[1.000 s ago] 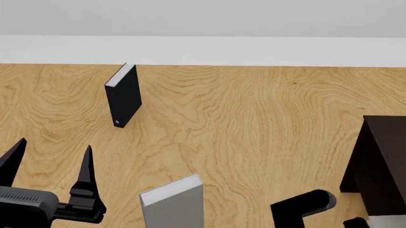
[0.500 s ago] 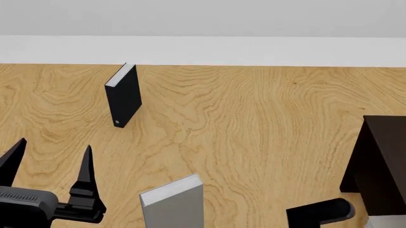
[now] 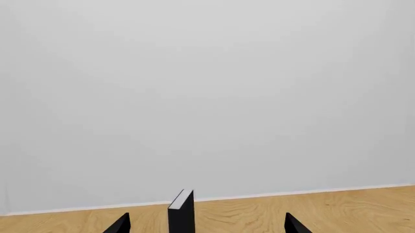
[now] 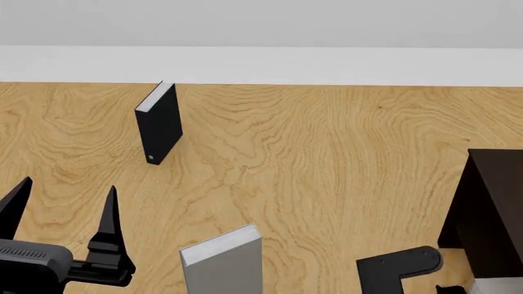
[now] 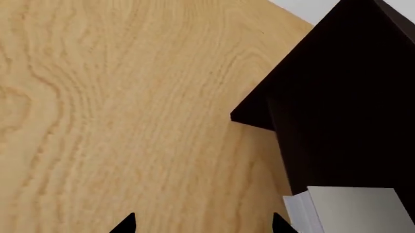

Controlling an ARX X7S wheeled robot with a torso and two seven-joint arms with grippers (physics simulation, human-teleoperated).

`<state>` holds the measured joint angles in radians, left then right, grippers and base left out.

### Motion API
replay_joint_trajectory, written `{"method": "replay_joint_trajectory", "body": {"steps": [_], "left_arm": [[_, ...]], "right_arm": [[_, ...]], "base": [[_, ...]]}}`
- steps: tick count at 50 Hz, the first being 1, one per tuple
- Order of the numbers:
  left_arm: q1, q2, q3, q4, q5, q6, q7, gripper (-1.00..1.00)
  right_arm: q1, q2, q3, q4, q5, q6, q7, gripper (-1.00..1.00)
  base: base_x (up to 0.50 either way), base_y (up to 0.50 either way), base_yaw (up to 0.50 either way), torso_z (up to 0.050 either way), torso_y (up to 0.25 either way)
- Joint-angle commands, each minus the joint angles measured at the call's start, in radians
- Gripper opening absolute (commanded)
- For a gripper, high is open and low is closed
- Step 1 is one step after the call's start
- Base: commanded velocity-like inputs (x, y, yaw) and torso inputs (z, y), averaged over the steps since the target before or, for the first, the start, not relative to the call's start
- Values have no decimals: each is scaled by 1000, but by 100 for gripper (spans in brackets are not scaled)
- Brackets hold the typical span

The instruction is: Pick up the book on the right and place it on the cabinet shelf.

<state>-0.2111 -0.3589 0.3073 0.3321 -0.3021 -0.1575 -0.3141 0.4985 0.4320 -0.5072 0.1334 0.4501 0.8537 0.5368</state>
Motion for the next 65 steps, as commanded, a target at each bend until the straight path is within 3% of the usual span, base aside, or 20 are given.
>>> {"method": "replay_joint_trajectory", "body": {"steps": [1, 39, 65], "left_arm": [[-1, -3, 1, 2, -3, -1, -3, 100], [-3, -8, 16, -4, 5, 4, -13, 100], [-8, -10, 21, -18, 5, 14, -16, 100]], "right_arm": [[13, -18, 3, 90, 17, -71, -71, 100], [82, -26, 34, 310, -25, -148, -53, 100], [172, -97, 6, 624, -107, -282, -37, 100]], "base": [[0, 0, 0, 0, 0], [0, 0, 0, 0, 0], [0, 0, 0, 0, 0]]}}
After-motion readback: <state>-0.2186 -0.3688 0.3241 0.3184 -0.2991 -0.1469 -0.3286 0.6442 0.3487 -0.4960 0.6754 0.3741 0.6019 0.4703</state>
